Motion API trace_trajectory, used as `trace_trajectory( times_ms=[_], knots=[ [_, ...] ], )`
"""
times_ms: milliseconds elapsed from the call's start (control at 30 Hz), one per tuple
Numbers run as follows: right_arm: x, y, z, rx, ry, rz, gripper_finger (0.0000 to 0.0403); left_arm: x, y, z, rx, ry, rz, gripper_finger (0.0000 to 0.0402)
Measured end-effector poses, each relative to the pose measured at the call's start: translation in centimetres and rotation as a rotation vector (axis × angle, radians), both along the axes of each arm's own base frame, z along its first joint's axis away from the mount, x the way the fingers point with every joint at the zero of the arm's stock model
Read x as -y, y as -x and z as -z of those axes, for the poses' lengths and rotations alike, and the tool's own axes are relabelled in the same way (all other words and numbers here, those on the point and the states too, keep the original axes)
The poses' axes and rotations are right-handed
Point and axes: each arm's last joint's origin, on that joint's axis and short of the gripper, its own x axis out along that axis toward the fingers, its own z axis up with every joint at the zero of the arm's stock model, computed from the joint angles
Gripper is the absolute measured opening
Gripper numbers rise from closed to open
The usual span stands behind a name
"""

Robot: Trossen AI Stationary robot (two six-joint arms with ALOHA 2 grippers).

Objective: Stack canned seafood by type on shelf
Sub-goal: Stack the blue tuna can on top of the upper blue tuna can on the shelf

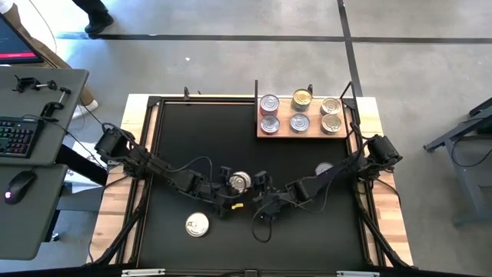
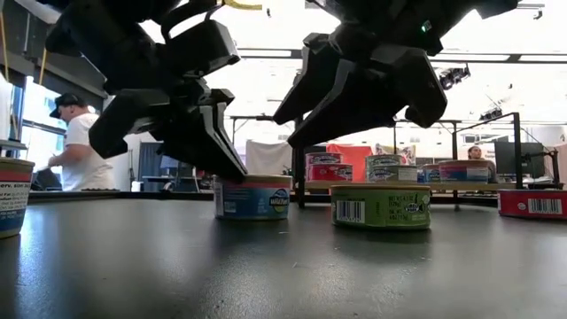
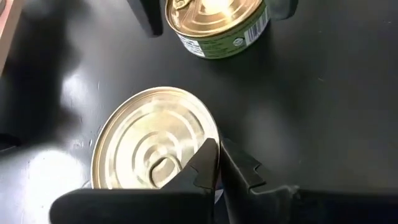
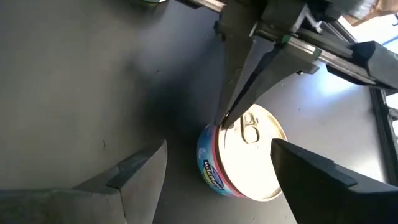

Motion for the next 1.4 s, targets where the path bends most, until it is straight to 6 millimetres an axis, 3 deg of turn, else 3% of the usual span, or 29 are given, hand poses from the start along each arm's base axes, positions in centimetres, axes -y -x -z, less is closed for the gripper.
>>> trace_trajectory(
  times_ms=[467, 767, 1100, 1400],
  knots=[
    [0.6, -0.4, -0.3, 0.017, 0.139, -0.054, 0.0278, -1.8, 2.8, -3.8, 0.279, 0.183, -0.045, 0.0],
    [2.4, -1.5, -0.5, 0.046, 0.196, -0.052, 0.0278, -2.5, 3.8, -4.0, 0.327, 0.224, -0.052, 0.0001],
    [2.9, -2.0, 0.2, 0.045, 0.093, -0.054, 0.0278, -2.4, 4.5, -4.4, 0.298, 0.13, -0.111, 0.0001],
    [3.9, -2.4, 0.0, 0.095, -0.121, 0.087, 0.0279, -0.1, 8.6, -7.8, 0.231, 0.061, -0.252, 0.0]
  ],
)
